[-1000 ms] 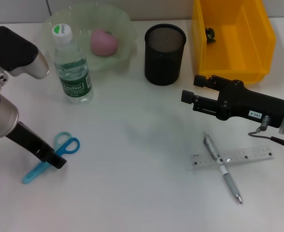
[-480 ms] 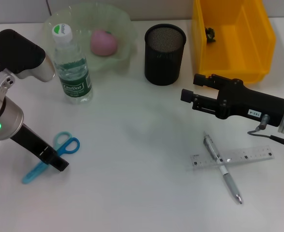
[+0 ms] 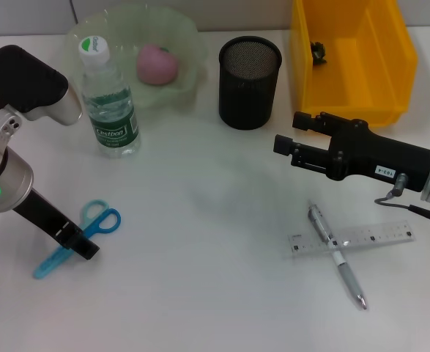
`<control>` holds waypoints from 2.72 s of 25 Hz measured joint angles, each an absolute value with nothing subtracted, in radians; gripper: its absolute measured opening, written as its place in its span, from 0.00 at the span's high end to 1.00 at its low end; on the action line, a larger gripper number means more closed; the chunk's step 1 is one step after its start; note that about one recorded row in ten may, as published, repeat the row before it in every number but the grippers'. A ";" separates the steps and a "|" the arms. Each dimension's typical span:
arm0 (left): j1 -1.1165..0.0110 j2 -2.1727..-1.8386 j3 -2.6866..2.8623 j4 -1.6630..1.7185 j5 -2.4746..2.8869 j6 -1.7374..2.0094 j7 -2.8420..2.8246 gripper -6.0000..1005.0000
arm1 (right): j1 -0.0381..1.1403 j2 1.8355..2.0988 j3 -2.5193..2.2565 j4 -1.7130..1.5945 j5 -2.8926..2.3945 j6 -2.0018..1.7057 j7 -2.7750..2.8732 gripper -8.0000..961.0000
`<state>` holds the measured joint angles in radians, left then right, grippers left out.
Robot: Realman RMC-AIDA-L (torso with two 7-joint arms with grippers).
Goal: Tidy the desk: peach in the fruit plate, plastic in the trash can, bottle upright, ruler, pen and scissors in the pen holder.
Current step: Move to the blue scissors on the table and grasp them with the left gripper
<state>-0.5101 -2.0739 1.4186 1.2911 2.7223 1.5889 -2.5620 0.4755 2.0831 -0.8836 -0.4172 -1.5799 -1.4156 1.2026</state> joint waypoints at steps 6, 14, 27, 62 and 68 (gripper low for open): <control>-0.511 -2.074 1.428 1.291 2.724 1.586 -2.564 0.22 | 0.478 2.083 -0.884 -0.417 -1.580 -1.414 1.203 0.25; -0.511 -2.074 1.443 1.292 2.724 1.586 -2.567 0.25 | 0.485 2.083 -0.884 -0.416 -1.580 -1.408 1.203 0.25; -0.512 -2.074 1.445 1.291 2.727 1.586 -2.568 0.38 | 0.486 2.083 -0.884 -0.416 -1.580 -1.407 1.204 0.25; -0.524 -2.074 1.508 1.281 2.757 1.568 -2.586 0.59 | 0.486 2.083 -0.884 -0.414 -1.576 -1.404 1.207 0.25; -0.521 -2.076 1.511 1.301 2.763 1.568 -2.592 0.66 | 0.484 2.083 -0.884 -0.414 -1.570 -1.403 1.209 0.25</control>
